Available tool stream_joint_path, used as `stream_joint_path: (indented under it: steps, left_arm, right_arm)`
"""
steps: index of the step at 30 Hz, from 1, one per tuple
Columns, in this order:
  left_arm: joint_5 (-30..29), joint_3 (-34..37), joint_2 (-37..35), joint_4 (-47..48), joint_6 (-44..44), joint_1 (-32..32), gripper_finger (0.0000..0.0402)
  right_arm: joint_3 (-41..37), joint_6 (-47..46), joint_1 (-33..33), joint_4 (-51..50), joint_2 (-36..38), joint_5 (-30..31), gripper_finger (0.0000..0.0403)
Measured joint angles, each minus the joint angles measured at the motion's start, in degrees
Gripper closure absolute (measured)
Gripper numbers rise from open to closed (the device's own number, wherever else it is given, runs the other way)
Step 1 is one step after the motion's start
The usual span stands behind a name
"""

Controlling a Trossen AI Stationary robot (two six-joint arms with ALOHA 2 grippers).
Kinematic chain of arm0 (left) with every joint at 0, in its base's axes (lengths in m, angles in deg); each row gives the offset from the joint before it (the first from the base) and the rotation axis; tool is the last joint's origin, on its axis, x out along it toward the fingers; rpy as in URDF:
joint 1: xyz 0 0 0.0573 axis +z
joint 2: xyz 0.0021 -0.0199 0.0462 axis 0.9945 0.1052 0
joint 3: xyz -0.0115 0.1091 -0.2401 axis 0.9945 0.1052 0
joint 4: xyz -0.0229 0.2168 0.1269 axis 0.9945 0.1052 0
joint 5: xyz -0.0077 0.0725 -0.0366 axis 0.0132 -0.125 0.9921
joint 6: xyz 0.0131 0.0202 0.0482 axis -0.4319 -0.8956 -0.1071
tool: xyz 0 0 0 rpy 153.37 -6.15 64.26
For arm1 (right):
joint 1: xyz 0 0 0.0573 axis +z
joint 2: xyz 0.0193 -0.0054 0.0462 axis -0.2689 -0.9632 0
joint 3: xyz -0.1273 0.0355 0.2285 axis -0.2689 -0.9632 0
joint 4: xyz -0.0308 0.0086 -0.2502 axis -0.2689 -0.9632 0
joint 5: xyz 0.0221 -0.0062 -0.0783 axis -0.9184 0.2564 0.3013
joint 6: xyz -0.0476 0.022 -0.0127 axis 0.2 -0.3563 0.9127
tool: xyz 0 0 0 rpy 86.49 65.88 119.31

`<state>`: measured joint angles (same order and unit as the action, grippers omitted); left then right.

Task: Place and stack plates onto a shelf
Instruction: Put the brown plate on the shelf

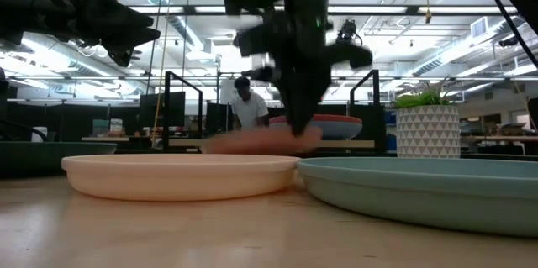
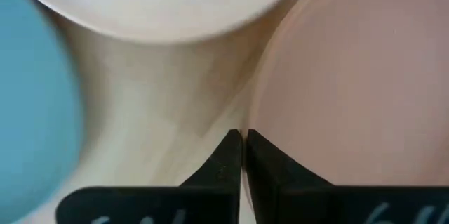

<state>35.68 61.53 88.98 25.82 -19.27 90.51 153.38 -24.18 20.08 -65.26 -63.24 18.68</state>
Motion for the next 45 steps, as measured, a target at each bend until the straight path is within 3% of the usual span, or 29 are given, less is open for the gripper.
stream_joint_path:
  steps: [9,18,26,38,45]
  left_arm:
    - [0.0,0.0,0.0,-0.1,0.2,0.0,0.026]
    - [0.0,0.0,0.0,-1.7,0.1,0.0,0.026]
    - [0.0,0.0,0.0,-2.5,-0.5,0.0,0.026]
    - [0.0,0.0,0.0,-2.5,-0.4,0.0,0.026]
    - [0.0,0.0,0.0,-2.5,-0.4,0.0,0.026]
  right_arm:
    - [8.8,1.5,0.6,0.6,0.1,-0.3,0.0387]
    - [8.0,-1.6,-8.1,13.4,0.1,-0.9,0.0387]
    - [4.2,0.2,-16.2,23.9,0.0,-9.1,0.0387]
    - [3.6,1.8,-20.9,24.6,-0.5,-7.5,0.0385]
    - [3.6,2.0,-21.2,24.9,-0.5,-7.1,0.0353]
